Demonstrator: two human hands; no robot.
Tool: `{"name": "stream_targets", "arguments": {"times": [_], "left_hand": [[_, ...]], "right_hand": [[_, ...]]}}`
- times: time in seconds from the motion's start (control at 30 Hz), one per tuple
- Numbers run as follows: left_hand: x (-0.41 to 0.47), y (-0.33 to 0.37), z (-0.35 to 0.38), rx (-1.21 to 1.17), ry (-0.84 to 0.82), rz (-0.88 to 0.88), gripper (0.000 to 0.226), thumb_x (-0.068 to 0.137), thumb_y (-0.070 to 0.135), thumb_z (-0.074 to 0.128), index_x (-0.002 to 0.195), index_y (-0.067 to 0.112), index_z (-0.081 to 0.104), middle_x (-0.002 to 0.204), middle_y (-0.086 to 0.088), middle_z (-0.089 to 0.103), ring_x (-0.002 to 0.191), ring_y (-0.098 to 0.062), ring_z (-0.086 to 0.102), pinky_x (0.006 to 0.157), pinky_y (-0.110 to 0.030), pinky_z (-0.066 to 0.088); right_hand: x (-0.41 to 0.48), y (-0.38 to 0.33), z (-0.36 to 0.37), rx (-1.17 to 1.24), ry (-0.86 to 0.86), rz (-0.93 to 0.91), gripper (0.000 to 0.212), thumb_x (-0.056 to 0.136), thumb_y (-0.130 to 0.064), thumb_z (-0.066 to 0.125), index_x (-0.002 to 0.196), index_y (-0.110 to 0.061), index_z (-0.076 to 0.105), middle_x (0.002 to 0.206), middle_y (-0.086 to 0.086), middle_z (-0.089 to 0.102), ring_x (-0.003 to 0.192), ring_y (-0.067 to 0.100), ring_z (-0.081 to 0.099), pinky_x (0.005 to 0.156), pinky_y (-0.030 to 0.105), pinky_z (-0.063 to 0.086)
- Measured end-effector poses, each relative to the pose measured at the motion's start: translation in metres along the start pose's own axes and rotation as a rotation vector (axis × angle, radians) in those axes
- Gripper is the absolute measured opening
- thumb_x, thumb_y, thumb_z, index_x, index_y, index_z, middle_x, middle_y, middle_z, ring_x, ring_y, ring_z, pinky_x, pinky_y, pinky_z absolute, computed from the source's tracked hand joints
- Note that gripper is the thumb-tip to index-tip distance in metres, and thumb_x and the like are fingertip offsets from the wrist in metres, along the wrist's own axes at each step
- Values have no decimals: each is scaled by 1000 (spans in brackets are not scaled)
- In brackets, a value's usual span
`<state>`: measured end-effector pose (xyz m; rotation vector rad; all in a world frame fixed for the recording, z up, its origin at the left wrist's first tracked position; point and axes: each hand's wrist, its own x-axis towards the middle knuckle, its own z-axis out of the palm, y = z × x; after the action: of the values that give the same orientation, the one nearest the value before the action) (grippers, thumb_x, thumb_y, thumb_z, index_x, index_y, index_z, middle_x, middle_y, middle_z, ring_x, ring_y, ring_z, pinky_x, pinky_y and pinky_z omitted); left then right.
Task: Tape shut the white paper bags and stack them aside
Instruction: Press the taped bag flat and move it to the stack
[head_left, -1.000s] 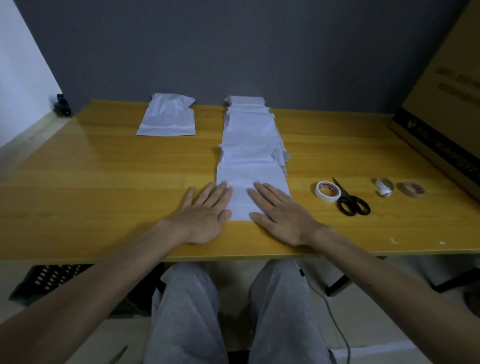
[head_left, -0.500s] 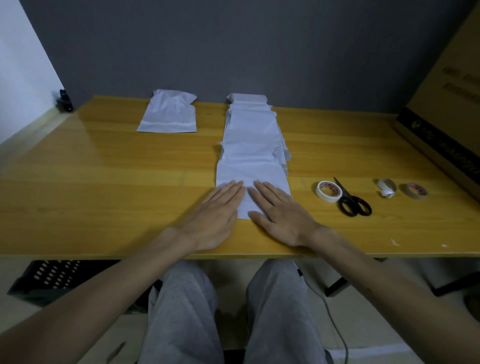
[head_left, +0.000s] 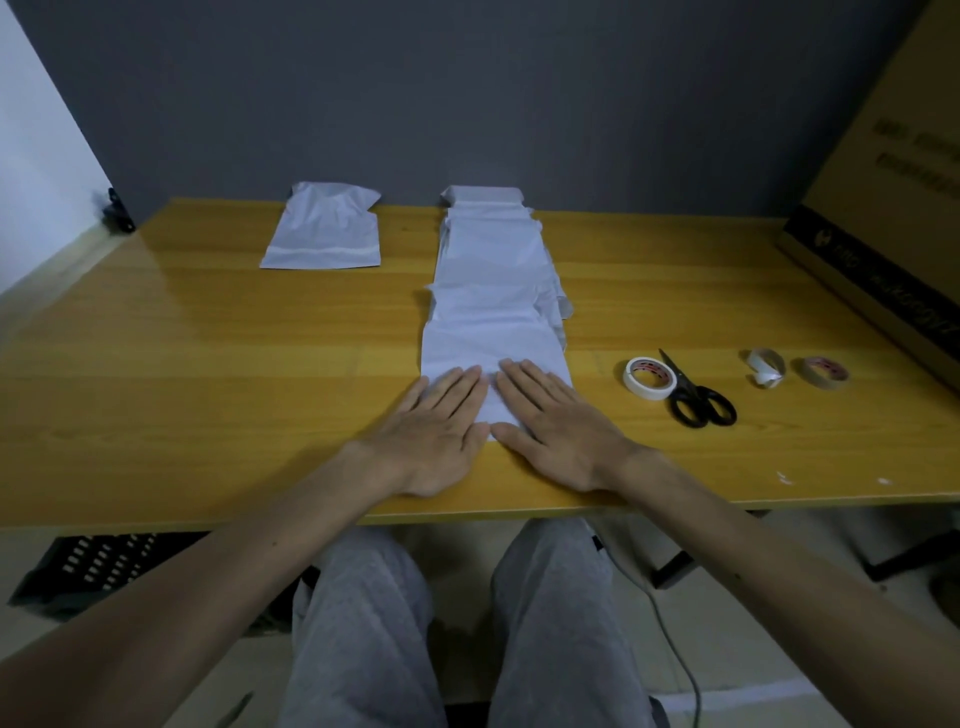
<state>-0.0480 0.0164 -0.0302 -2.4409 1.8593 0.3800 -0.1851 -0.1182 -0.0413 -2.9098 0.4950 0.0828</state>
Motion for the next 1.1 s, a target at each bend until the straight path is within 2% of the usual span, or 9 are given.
{"name": "stream_targets", "arguments": {"times": [0.17, 0.37, 0.53, 0.67, 0.73, 0.83, 0.9, 0.97, 1.1], "left_hand": [[1, -2, 1, -13, -12, 7, 57, 102, 44, 4, 151, 23, -17, 157, 11, -25, 143, -5, -23, 119, -36, -12], [1, -4, 2, -32, -13, 20, 57, 102, 44, 4, 151, 24, -17, 156, 12, -26, 142, -3, -24, 119, -36, -12], [1, -5, 4, -45, 15, 26, 57, 102, 45, 6, 151, 26, -16, 157, 14, -23, 142, -2, -22, 119, -34, -11], [1, -7, 6, -109, 52, 27, 60, 102, 48, 11, 151, 26, -16, 158, 16, -18, 142, 1, -19, 119, -31, -11], [0, -8, 6, -173, 103, 34, 62, 102, 48, 17, 153, 25, -11, 159, 16, -12, 143, 3, -16, 119, -29, -10], [-3, -8, 7, -248, 182, 68, 63, 101, 49, 26, 154, 27, -1, 159, 18, -10, 143, 6, -11, 119, -26, -7], [-5, -7, 5, -270, 219, 94, 62, 101, 50, 28, 154, 27, 6, 159, 19, -10, 143, 7, -10, 117, -22, -7], [-5, -4, 3, -285, 267, 108, 59, 101, 48, 31, 153, 26, 15, 159, 18, -5, 144, 4, -7, 113, -16, -6], [-1, 8, -2, -359, 401, 110, 47, 101, 38, 41, 144, 20, 41, 157, 9, 23, 144, -8, 17, 110, -15, 8]], "right_hand": [[-18, 18, -5, 6, -38, 7, 57, 102, -47, 13, 151, -29, -11, 156, -11, -22, 140, 0, -26, 114, 23, -16], [-42, 44, -8, -14, -49, 55, 56, 102, -47, 9, 150, -30, -13, 156, -12, -23, 140, 1, -26, 116, 24, -14], [-48, 47, -15, 122, -38, 100, 60, 103, -43, 21, 152, -23, -9, 157, -12, -17, 140, -2, -21, 111, 16, -14], [-57, 47, -20, 169, 0, 126, 61, 104, -36, 30, 153, -20, -1, 158, -12, -10, 144, 2, -11, 111, 15, -7], [-58, 46, -24, 206, 66, 147, 59, 103, -26, 38, 154, -19, 10, 160, -12, 0, 146, 8, 3, 114, 19, 6], [-58, 54, -33, 129, 302, 261, 48, 95, -15, 52, 142, -9, 41, 151, 1, 31, 137, 21, 31, 111, 32, 30], [-58, 61, -34, 73, 377, 356, 42, 92, -14, 58, 132, -5, 52, 138, 8, 44, 127, 28, 40, 106, 33, 33], [-59, 66, -32, 35, 372, 438, 44, 91, -20, 62, 131, -6, 53, 132, 10, 49, 123, 28, 40, 104, 32, 30], [-60, 67, -31, 47, 438, 436, 32, 87, -17, 68, 118, -10, 65, 117, 8, 63, 116, 29, 43, 99, 36, 34]]}}
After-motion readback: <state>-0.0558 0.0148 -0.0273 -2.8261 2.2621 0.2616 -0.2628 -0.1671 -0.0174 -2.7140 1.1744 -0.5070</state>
